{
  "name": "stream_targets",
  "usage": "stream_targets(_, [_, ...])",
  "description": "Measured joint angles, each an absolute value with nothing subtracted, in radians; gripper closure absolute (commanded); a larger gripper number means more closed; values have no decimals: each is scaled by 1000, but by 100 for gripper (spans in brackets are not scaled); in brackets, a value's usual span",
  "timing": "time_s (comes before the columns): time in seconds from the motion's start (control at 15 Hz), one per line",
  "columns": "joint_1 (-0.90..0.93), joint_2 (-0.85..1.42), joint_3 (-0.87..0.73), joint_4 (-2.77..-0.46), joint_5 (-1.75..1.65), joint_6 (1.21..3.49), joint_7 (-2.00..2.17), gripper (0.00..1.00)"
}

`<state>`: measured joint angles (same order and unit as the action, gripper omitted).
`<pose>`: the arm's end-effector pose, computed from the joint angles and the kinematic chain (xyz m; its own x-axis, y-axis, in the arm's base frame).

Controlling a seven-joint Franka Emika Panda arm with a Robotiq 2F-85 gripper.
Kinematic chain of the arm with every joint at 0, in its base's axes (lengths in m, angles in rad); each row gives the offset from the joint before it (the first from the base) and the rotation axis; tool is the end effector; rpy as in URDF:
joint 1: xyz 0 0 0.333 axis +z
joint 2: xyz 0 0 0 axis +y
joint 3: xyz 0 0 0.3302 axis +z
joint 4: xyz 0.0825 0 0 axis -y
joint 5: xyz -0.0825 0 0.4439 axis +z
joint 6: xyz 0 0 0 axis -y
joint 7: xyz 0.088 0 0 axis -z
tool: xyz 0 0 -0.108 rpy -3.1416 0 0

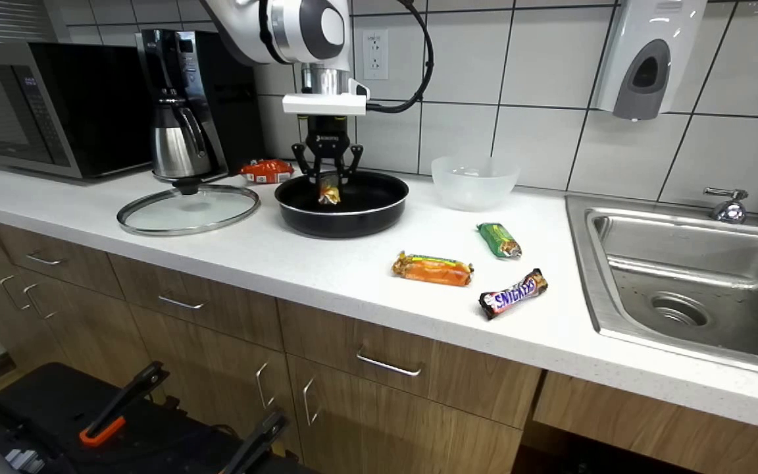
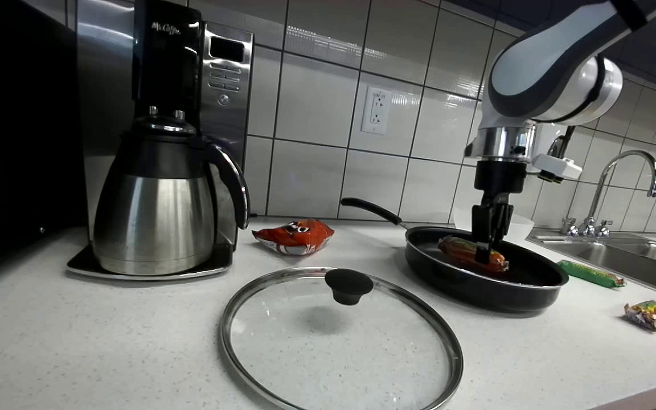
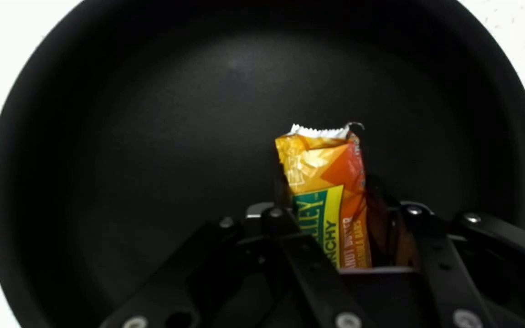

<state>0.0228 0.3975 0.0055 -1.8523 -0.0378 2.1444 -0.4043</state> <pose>0.6771 0.0174 0.2743 0.8929 0.4372 -0.1077 0.4381 -0.8988 -0.0164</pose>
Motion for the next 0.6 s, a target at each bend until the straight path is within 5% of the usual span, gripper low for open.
stream_targets(0.6, [64, 462, 46, -1785, -40, 2099, -341, 82])
